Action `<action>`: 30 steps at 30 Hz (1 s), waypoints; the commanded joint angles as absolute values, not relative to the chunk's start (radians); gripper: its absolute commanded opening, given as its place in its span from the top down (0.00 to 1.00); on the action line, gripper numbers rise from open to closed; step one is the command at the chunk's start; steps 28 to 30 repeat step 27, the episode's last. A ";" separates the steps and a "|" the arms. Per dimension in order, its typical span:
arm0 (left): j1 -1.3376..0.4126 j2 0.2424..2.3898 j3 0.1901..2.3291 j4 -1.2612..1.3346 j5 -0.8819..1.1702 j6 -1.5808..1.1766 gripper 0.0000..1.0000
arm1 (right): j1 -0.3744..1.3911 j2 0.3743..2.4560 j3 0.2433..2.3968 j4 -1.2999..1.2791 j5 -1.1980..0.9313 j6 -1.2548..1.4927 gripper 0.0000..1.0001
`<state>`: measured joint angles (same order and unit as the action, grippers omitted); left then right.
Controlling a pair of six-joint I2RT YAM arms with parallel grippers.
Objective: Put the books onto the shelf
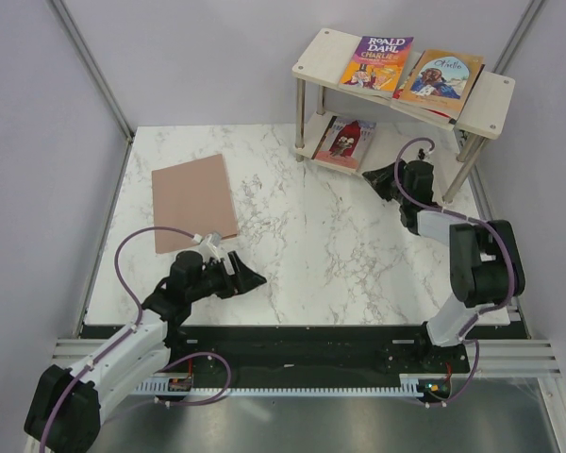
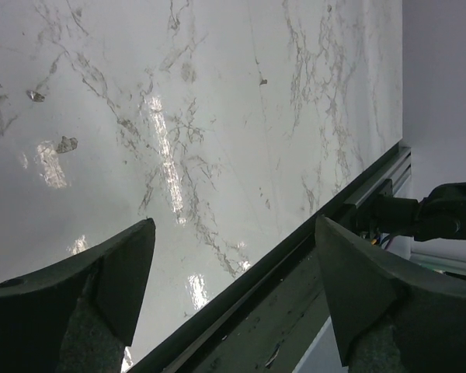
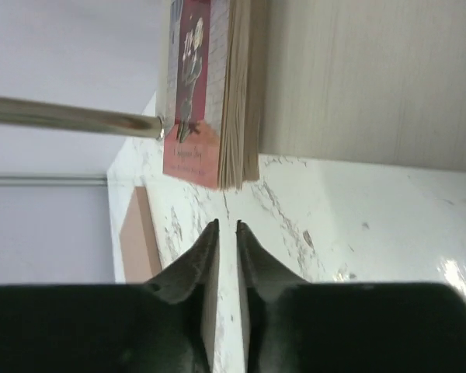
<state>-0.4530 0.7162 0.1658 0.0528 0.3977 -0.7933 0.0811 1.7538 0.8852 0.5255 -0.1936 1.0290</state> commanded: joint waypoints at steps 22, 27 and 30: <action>-0.443 1.365 0.960 -0.354 0.144 -0.413 0.01 | 0.081 0.799 0.583 -0.208 0.139 0.414 0.02; -0.411 1.452 1.071 -0.432 0.141 -0.359 0.01 | 0.083 0.779 0.535 -0.210 0.184 0.387 0.02; -0.411 1.452 1.071 -0.432 0.141 -0.359 0.01 | 0.083 0.779 0.535 -0.210 0.184 0.387 0.02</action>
